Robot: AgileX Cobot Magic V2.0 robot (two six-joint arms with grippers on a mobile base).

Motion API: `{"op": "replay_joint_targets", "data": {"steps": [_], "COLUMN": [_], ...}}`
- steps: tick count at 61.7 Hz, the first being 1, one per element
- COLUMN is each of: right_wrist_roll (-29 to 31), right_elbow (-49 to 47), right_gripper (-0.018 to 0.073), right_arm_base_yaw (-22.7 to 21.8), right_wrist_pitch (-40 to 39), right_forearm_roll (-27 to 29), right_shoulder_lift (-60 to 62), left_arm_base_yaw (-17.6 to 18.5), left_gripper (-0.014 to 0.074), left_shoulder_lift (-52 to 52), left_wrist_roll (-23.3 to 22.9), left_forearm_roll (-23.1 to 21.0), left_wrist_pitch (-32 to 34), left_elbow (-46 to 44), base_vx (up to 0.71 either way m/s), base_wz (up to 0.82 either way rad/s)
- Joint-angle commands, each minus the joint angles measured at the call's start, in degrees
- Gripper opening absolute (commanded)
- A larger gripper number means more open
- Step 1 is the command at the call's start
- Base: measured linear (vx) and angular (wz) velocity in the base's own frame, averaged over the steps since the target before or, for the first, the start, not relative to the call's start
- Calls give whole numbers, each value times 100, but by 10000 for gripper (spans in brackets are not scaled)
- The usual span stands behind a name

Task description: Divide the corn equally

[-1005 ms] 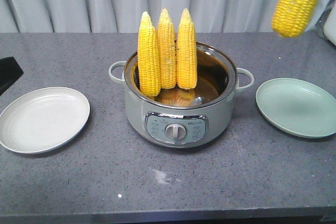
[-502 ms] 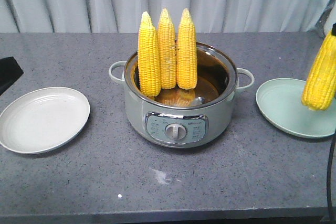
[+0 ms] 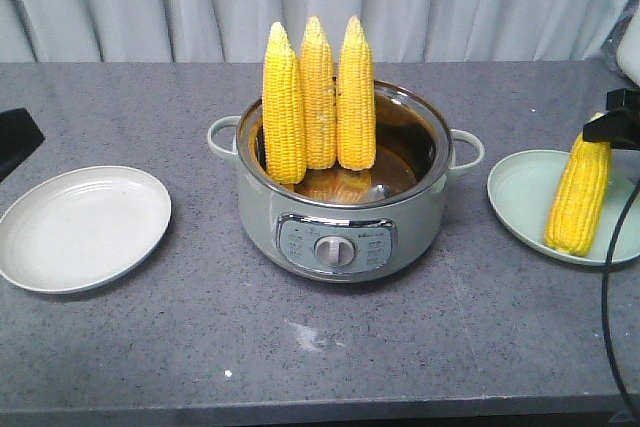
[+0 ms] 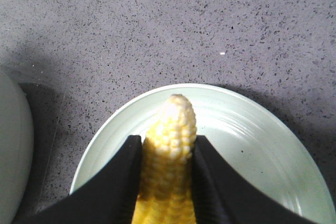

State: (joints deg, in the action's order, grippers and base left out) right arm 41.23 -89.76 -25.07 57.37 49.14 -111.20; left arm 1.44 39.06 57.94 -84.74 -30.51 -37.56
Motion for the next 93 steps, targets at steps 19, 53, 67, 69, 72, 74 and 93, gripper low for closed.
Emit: {"op": "replay_joint_targets", "data": {"steps": [19,53,67,69,72,74,93], "right_wrist_roll": [62,210,382,382,378,378,301], "right_elbow": [-155,-155,-155,-155,-155,-155,-155], "right_gripper": [587,561,561,561,561,561,561], "right_arm_base_yaw": [-6,-16,-16,-16,-16,-16,-16], "right_wrist_pitch": [-18,1656,1648,1629,1575,1547,1605], "right_forearm_roll": [191,1432,1817,1817,1817,1817,1799], "right_shoulder_lift": [288,1385,2556,2699,2907,3016,3356], "left_arm_base_yaw": [-8,-8,-2,3,53,99,668], "left_gripper": [475,475,496,504,517,526,545], "left_shoulder_lift": [26,2561,4094,4271,4542,4705,6439], "left_wrist_roll": [15,173,156,154,154,148,-114], "left_forearm_roll": [-269,51,38,33,33,33,40], "left_wrist_pitch": [-23,-886,-1582,-1630,-1626,-1587,-1385], "left_elbow": [-195,-2704,-4174,-4355,-4633,-4839,-6592], "base_vx": [0,0,0,0,0,0,0], "base_wz": [0,0,0,0,0,0,0]}}
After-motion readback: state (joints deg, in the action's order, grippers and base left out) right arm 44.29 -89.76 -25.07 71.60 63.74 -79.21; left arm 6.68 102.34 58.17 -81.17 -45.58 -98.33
